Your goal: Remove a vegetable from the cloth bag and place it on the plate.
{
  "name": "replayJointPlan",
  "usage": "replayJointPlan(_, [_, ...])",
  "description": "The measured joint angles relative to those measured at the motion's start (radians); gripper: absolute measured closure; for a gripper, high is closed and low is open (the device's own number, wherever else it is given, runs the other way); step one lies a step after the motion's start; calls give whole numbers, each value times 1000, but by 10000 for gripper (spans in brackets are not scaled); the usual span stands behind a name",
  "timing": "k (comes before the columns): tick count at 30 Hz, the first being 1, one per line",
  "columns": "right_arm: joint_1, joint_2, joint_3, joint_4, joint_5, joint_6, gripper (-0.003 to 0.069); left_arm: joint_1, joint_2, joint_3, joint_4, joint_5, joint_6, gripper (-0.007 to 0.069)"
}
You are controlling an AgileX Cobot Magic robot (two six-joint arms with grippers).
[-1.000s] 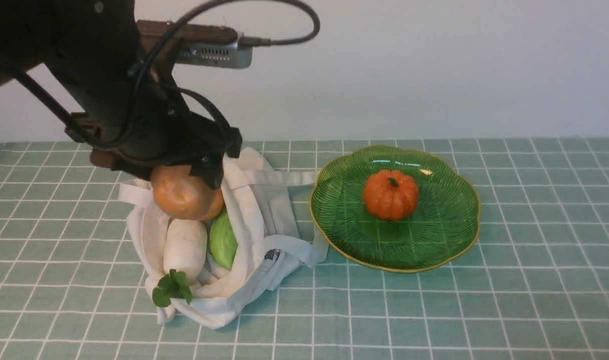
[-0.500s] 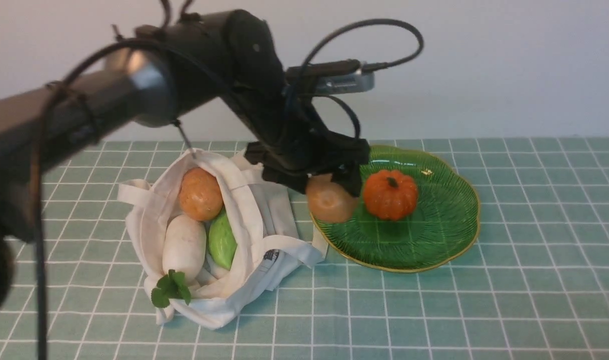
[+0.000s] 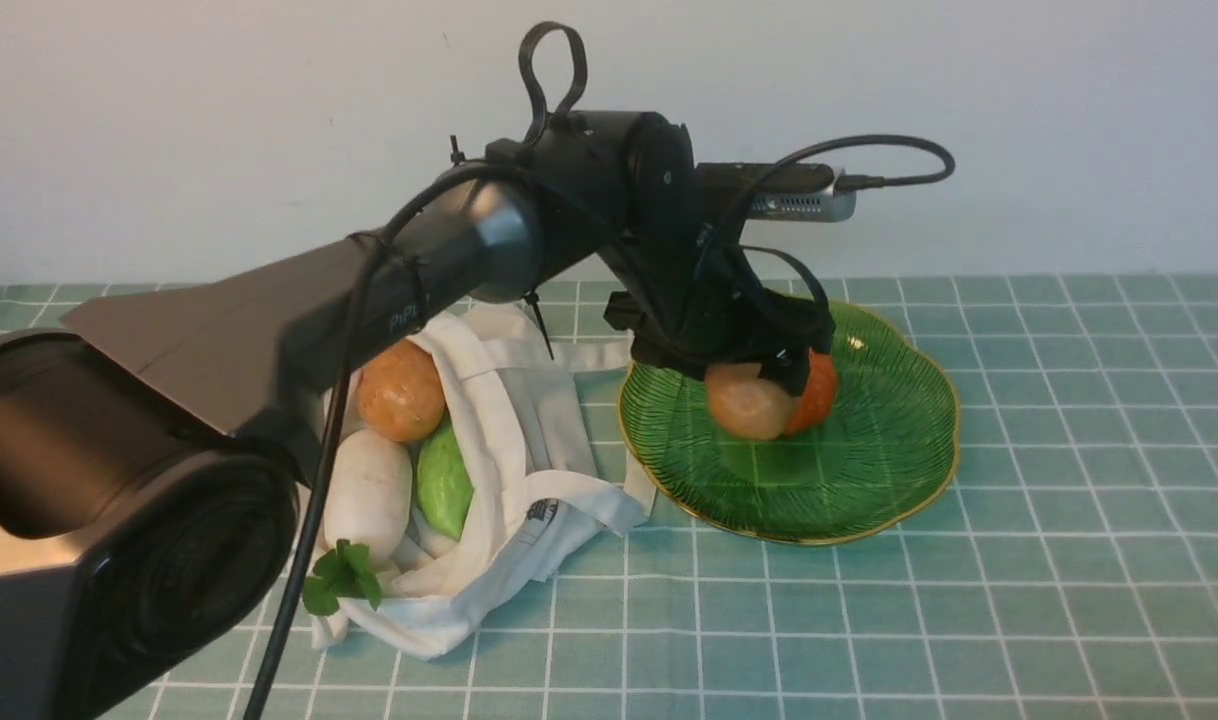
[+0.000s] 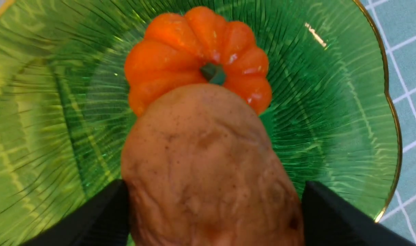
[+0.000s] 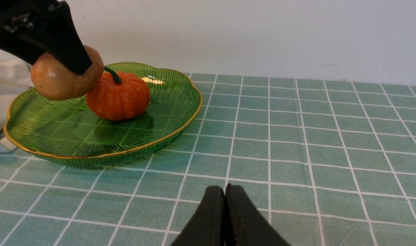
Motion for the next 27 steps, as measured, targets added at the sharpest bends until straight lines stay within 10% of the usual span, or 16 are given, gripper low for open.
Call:
replayJointPlan(12, [0, 0, 0, 0, 0, 0, 673, 11, -6, -111, -29, 137, -49, -40])
replayJointPlan(22, [0, 0, 0, 0, 0, 0, 673, 33, -203, -317, 214, 382, 0, 524])
replayJointPlan(27, [0, 0, 0, 0, 0, 0, 673, 35, -311, -299, 276, 398, 9, 621])
